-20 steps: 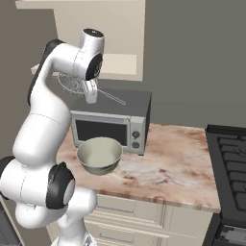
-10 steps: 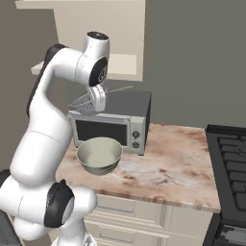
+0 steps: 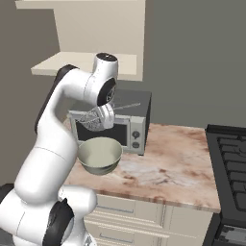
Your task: Open the cabinet and setup a tea strainer by placing it in the bowl upright.
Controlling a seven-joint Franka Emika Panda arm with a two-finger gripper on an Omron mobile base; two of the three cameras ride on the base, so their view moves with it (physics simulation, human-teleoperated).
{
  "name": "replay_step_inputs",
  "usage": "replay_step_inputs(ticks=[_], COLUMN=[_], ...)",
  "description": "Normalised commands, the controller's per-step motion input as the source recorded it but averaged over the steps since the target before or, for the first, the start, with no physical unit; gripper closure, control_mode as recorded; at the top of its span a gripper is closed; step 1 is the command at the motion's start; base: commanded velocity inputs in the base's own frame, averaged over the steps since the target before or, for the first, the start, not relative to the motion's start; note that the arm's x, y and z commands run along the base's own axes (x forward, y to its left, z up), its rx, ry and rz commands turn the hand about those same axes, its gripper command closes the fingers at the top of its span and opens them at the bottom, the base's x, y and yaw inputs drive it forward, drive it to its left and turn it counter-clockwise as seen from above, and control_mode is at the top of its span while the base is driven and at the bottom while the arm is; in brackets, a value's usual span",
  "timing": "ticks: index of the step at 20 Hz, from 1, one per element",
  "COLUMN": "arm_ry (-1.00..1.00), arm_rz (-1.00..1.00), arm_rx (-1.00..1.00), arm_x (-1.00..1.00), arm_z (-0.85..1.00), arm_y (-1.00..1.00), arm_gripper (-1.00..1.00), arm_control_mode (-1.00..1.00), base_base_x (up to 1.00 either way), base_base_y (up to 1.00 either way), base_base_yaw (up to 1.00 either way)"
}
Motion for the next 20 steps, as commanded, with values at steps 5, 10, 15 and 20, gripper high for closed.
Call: replay_step_inputs(ticks=[5,10,15,20], arm_ry=[0.00,-0.01,-0.06,-0.01], arm_rz=[0.00,0.00,0.00,0.02], arm_rx=[0.12,0.18,0.20,0.09], arm_x=[0.00,0.00,0.00,0.01], arm_z=[-0.61,-0.42,-0.25,-0.31], arm_y=[-0.25,-0.17,-0.04,0.00], arm_gripper=[1.00,1.00,1.00,1.00], arm_control_mode=[-1.00,-1.00,-1.00,-1.00], base_base_x=[0.00,0.00,0.00,0.00], base_base_y=[0.00,0.00,0.00,0.00], base_base_yaw=[0.00,0.00,0.00,0.00])
